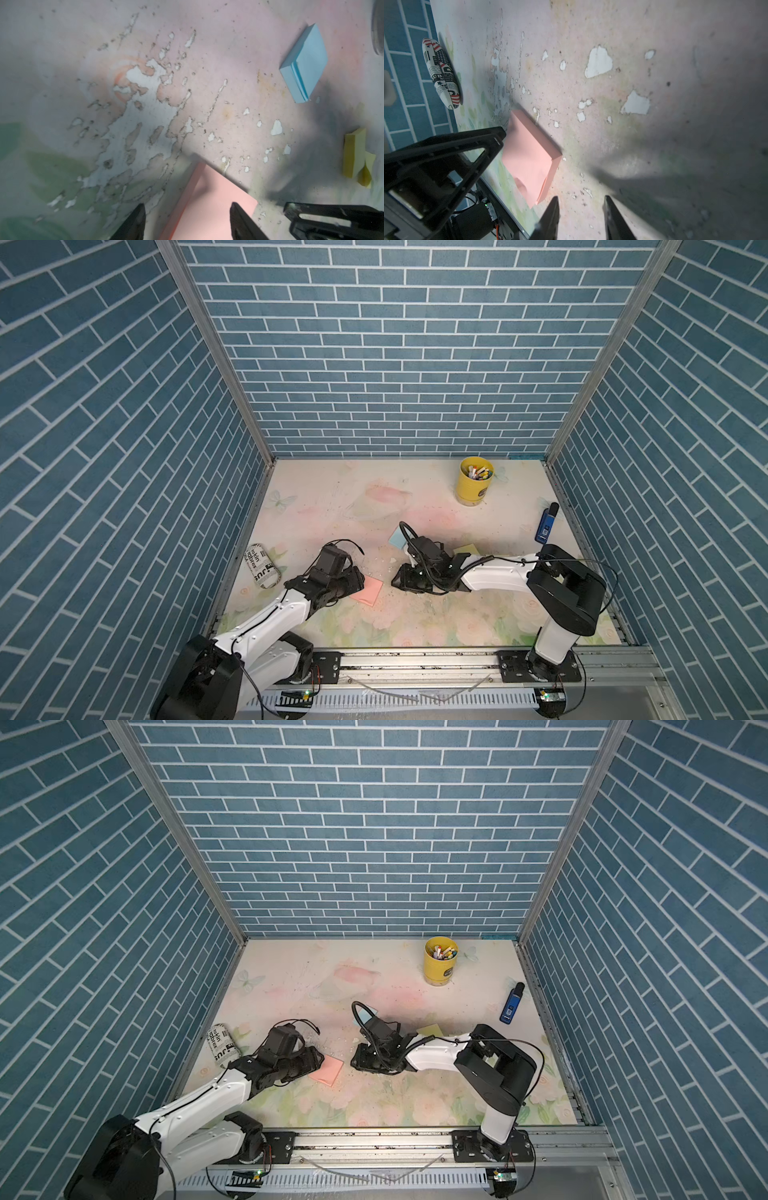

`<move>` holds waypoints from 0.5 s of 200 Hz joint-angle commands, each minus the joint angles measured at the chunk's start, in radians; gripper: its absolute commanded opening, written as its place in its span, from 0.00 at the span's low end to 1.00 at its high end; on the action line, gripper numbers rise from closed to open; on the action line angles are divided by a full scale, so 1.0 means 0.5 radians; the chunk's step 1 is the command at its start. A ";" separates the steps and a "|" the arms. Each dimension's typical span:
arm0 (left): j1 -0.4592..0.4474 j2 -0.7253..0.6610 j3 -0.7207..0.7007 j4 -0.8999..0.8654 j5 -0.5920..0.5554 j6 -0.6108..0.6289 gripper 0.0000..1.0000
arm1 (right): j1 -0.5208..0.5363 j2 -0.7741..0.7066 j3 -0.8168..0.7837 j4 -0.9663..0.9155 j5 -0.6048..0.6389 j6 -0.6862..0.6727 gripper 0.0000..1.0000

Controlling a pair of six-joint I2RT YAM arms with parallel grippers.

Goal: Tear off pages from different memo pads
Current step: Move the memo pad to the center of the board.

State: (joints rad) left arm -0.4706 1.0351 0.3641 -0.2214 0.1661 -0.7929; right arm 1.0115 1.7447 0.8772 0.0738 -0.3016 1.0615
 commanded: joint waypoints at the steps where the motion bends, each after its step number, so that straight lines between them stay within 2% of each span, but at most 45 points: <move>1: -0.115 -0.051 -0.081 0.083 0.062 -0.129 0.65 | -0.025 0.052 0.047 0.101 -0.142 0.124 0.36; 21: -0.319 -0.064 -0.166 0.273 -0.004 -0.312 0.65 | -0.087 0.009 -0.038 0.093 -0.191 0.104 0.36; 38: -0.531 0.062 -0.141 0.485 -0.098 -0.412 0.65 | -0.145 -0.067 -0.094 0.022 -0.187 0.065 0.36; 63: -0.697 0.314 -0.078 0.849 0.021 -0.528 0.64 | -0.194 -0.181 -0.158 -0.088 -0.165 0.015 0.36; 79: -0.710 0.319 -0.039 0.779 0.044 -0.515 0.62 | -0.198 -0.240 -0.187 -0.151 -0.143 -0.005 0.36; 100: -0.693 0.207 -0.030 0.534 -0.079 -0.403 0.59 | -0.198 -0.320 -0.260 -0.206 -0.105 -0.014 0.36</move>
State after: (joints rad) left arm -0.8188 1.1831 0.3317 0.1230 0.1726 -1.0164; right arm 0.9085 1.6413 0.7910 0.0338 -0.3740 1.0725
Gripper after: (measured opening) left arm 0.596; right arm 0.364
